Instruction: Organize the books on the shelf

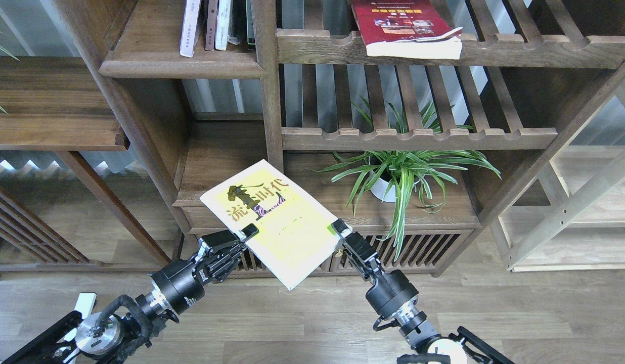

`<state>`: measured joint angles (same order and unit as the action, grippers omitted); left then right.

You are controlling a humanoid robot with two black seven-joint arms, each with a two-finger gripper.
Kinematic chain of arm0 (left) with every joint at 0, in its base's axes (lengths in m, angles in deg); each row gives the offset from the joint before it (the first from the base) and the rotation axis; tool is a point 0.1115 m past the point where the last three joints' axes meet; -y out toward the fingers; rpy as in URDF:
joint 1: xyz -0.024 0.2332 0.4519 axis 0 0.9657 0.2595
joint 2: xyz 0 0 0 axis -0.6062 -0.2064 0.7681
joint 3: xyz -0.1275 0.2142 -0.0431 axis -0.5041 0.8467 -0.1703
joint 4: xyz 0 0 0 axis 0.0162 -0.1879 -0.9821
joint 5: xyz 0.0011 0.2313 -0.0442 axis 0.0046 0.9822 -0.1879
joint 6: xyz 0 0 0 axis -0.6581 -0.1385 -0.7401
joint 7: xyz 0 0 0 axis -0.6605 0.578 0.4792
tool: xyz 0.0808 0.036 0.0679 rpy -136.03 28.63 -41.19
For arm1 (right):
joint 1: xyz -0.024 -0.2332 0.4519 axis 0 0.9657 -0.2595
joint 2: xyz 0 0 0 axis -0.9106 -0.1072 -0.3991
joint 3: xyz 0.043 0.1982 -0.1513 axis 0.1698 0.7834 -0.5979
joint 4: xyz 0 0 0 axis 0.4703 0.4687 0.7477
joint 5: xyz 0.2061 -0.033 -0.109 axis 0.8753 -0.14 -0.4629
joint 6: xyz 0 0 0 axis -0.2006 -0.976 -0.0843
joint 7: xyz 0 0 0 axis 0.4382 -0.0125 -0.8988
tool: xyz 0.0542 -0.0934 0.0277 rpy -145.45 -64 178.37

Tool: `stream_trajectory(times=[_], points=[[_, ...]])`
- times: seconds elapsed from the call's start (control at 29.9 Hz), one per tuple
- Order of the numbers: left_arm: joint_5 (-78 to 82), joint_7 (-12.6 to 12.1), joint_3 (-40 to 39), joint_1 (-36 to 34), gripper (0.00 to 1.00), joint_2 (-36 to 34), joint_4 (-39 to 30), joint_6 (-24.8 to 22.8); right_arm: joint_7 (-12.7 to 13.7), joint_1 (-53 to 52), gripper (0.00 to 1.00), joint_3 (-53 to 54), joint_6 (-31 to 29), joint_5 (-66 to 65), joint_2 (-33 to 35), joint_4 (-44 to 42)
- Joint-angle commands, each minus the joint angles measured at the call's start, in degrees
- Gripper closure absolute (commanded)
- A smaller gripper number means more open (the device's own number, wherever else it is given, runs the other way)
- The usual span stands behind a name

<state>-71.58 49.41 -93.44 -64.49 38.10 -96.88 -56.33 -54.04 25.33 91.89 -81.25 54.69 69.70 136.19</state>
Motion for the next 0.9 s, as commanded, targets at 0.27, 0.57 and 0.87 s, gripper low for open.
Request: stream_trajectory(times=[0.27, 0.57, 0.87], points=[[1.2, 0.8, -0.1, 2.5, 0.99, -4.9, -5.1, 0.0, -0.1, 0.0, 0.01, 5.3, 0.0, 0.1, 0.3, -0.2], [9.4, 8.3, -0.9, 3.3, 0.99, -13.8, -10.9, 0.0, -0.1, 0.0, 0.01, 7.6, 0.0, 0.3, 0.3, -2.3], [21.4, 14.1, -8.0, 4.3, 1.0, -14.3, -10.8, 0.0, -0.1, -0.1, 0.01, 8.8, 0.0, 0.4, 0.3, -3.8]])
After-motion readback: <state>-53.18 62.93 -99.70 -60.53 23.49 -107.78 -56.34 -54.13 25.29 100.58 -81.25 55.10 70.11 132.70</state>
